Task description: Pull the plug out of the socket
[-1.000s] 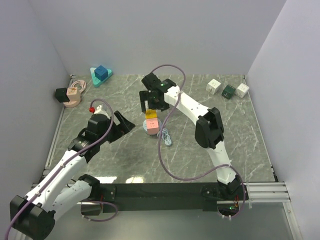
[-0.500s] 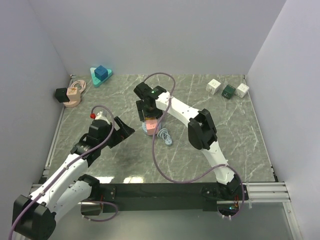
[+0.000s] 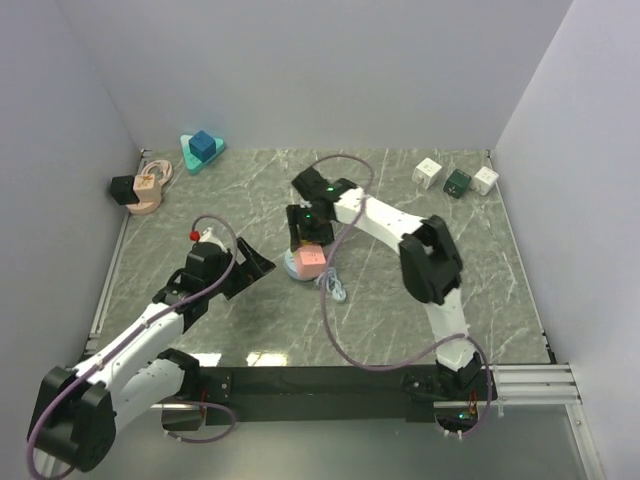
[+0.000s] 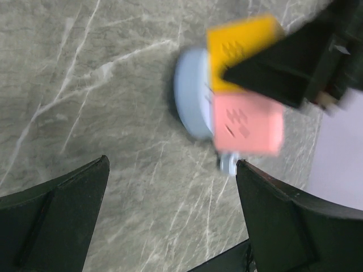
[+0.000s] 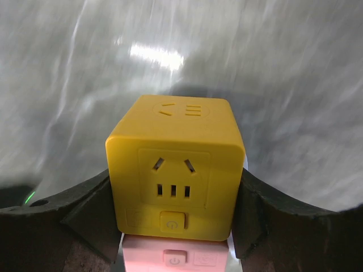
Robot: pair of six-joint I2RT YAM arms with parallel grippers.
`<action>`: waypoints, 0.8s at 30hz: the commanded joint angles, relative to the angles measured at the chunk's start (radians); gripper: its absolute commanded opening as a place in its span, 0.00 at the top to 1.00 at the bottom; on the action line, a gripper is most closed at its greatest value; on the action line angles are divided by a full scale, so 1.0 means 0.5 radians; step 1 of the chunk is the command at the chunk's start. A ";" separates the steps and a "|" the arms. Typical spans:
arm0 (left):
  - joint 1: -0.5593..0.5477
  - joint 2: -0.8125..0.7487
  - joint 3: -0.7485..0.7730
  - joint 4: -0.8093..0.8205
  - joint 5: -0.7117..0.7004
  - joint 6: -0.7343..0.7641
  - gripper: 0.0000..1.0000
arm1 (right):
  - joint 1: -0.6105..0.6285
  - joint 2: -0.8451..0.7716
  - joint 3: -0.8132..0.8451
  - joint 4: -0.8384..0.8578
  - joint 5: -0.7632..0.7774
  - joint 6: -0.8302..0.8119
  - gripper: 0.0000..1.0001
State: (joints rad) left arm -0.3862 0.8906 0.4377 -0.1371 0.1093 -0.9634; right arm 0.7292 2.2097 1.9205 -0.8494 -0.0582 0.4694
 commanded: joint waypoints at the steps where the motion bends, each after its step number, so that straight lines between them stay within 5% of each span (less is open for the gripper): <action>1: 0.005 0.142 -0.013 0.259 0.091 0.006 0.01 | -0.130 -0.510 -0.358 0.483 -0.750 0.208 1.00; 10: -0.056 0.590 0.183 0.516 0.150 0.046 0.01 | -0.130 -0.775 -0.892 0.883 -0.924 0.442 1.00; 18: -0.203 0.489 0.134 0.676 0.085 -0.067 0.03 | -0.130 -0.793 -0.926 0.916 -0.902 0.430 1.00; 24: -0.240 0.627 0.106 0.704 0.183 -0.006 0.21 | -0.130 -0.802 -0.988 1.079 -1.037 0.555 1.00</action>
State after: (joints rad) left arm -0.4877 1.1717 0.4995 0.1749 0.1623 -0.9848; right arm 0.6582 1.8965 1.4235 -0.4404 -0.4572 0.6720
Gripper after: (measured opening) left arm 0.800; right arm 0.688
